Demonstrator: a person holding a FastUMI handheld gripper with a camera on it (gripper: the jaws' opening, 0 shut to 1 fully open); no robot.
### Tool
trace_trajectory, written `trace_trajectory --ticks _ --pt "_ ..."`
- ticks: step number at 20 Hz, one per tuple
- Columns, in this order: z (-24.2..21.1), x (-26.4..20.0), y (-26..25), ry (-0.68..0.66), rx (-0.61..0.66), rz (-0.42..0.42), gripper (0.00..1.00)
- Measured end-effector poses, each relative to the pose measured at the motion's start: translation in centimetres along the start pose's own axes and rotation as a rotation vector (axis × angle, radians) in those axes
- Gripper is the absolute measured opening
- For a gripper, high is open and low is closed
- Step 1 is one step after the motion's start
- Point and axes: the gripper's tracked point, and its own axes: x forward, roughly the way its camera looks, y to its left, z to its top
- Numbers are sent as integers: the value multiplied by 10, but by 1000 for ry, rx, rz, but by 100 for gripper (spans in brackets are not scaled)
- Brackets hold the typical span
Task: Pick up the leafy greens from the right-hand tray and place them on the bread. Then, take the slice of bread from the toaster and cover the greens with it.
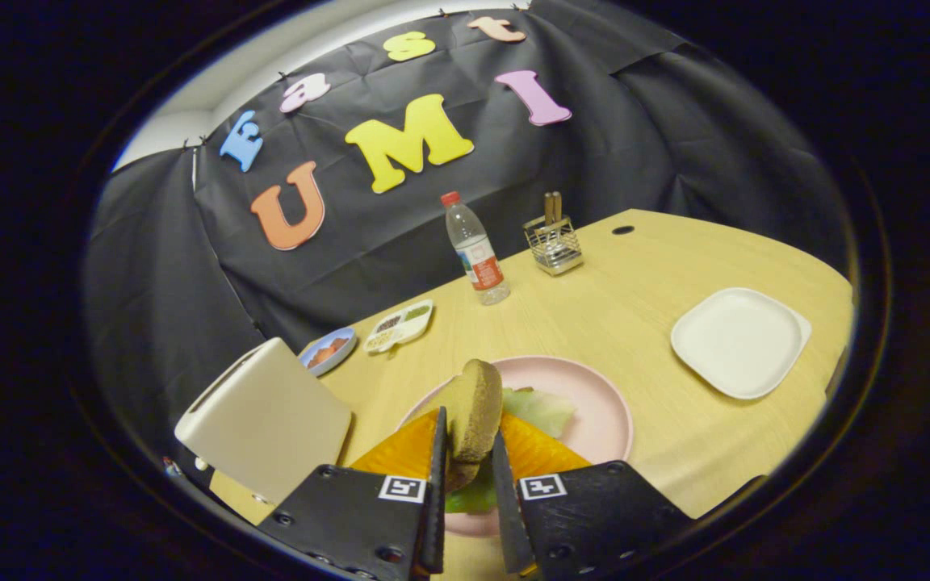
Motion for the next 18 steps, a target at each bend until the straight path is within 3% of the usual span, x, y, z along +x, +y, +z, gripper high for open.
trace_trajectory --ticks 3,10,14,18 --pt "3 0 -10 -17 -1 -15 31" --pt "6 -4 -39 -12 -5 -66 58" --pt "38 -24 -56 -112 -59 -90 77" --pt "94 -66 -75 -289 -209 -127 86"
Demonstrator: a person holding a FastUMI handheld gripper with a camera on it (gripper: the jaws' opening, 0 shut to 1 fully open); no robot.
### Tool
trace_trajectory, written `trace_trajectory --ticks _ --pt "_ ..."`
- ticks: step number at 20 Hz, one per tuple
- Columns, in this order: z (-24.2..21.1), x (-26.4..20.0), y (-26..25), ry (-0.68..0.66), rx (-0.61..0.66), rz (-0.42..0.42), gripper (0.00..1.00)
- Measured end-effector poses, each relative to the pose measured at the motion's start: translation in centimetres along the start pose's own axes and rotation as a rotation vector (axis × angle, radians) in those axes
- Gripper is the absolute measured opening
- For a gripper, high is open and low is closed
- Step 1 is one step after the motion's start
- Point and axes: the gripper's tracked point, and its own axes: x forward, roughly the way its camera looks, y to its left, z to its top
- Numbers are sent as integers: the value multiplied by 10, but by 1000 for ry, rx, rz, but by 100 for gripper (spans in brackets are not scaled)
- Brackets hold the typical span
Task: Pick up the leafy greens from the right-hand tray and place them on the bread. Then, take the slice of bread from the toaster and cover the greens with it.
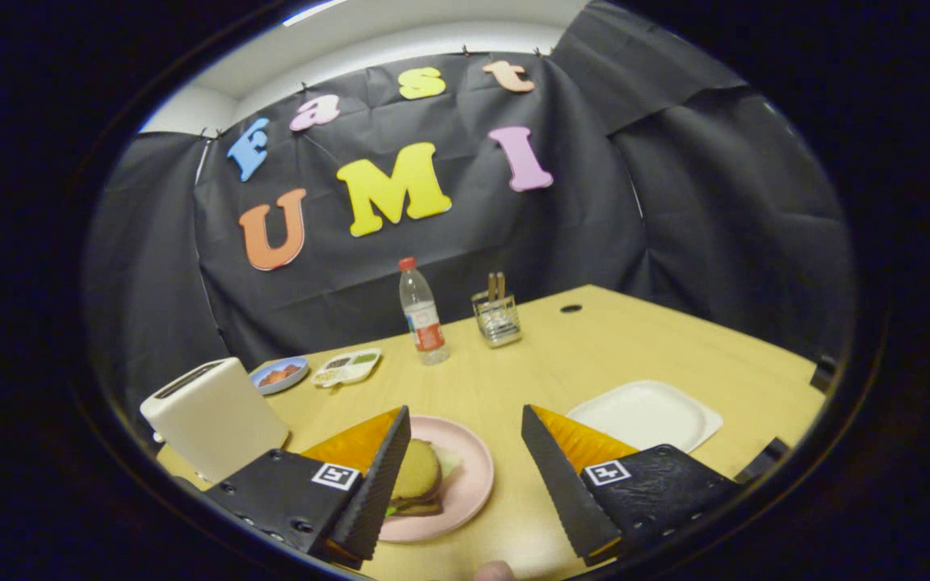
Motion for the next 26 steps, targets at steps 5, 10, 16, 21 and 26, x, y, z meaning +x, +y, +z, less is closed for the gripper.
trace_trajectory --ticks 5,10,16,21,26 --pt "61 -41 -45 -137 -142 -49 94" --pt "108 -89 -76 -238 -207 -71 95" --pt "138 -148 -101 -296 -152 -61 95" --pt "155 -181 -121 -325 -149 -71 95" --pt "171 -197 -138 -369 -156 -111 95"
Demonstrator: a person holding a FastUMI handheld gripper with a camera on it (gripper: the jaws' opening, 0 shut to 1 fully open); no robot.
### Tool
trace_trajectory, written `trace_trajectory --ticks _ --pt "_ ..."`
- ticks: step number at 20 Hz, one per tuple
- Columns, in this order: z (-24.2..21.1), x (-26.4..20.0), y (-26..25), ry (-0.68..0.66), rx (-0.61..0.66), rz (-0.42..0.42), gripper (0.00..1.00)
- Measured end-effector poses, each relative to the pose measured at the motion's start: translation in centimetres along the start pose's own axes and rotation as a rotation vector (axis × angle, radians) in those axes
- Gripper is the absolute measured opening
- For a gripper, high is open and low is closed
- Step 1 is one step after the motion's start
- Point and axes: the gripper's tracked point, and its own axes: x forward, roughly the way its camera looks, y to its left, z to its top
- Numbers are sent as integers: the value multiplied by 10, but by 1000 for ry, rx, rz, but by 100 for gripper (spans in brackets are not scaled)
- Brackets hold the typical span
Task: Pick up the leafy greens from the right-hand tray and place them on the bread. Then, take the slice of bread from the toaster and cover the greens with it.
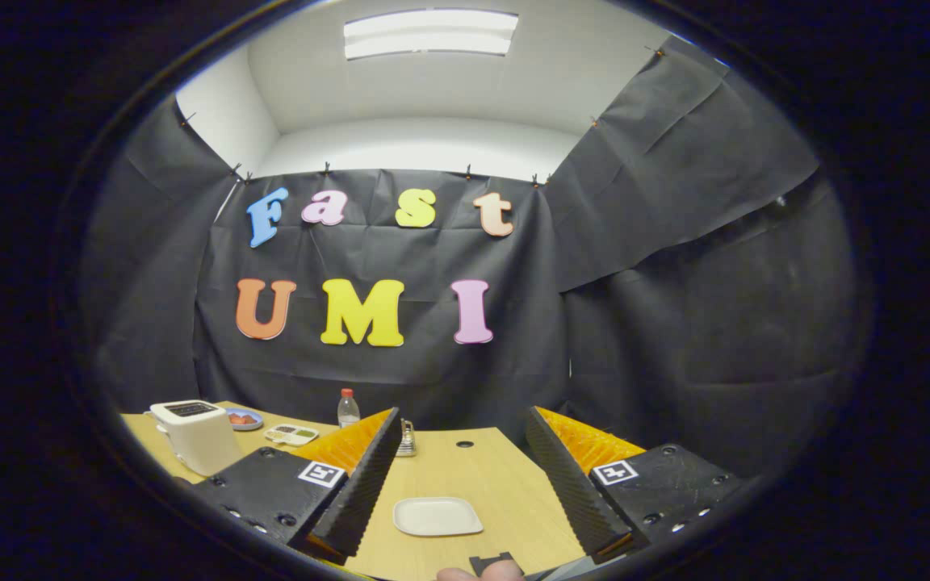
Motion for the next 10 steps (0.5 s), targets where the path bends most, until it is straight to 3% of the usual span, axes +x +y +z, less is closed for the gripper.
trace_trajectory --ticks 10 --pt "-8 10 6 14 -91 -12 96"
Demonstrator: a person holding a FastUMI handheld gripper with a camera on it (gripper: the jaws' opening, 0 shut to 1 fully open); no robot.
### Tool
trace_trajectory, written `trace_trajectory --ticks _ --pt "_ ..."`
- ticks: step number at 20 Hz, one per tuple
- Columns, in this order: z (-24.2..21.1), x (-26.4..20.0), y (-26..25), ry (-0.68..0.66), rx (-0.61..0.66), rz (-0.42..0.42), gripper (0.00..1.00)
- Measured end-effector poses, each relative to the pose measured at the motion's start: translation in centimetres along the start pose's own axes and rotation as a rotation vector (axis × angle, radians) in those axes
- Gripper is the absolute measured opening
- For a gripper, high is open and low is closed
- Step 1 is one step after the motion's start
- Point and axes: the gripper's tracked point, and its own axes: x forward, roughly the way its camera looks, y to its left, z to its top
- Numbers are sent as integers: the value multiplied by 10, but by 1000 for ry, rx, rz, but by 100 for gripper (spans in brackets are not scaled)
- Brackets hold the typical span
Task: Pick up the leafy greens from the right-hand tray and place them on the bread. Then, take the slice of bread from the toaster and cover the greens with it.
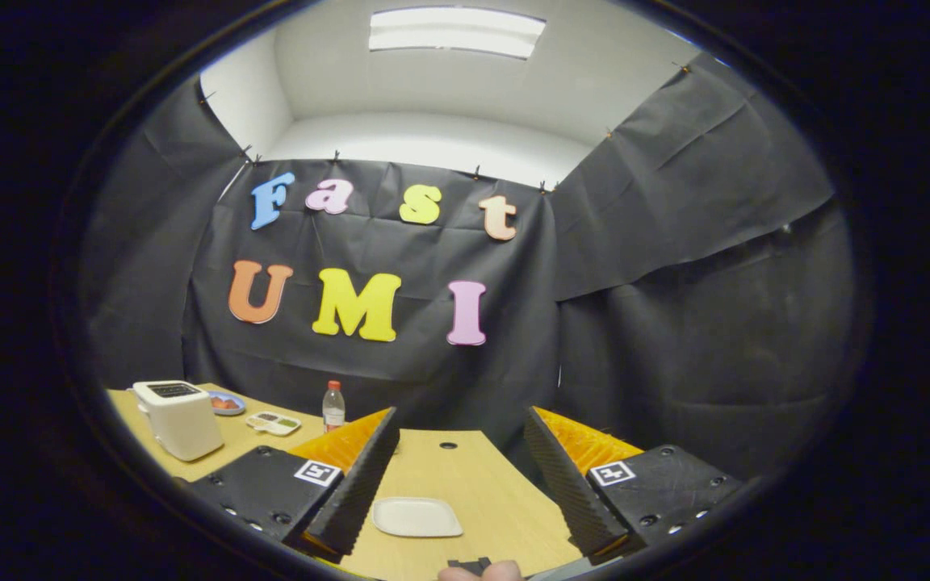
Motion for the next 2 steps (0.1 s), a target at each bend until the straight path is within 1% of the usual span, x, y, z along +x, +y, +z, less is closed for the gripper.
trace_trajectory --ticks 2 --pt "-4 3 -1 12 4 -2 96"
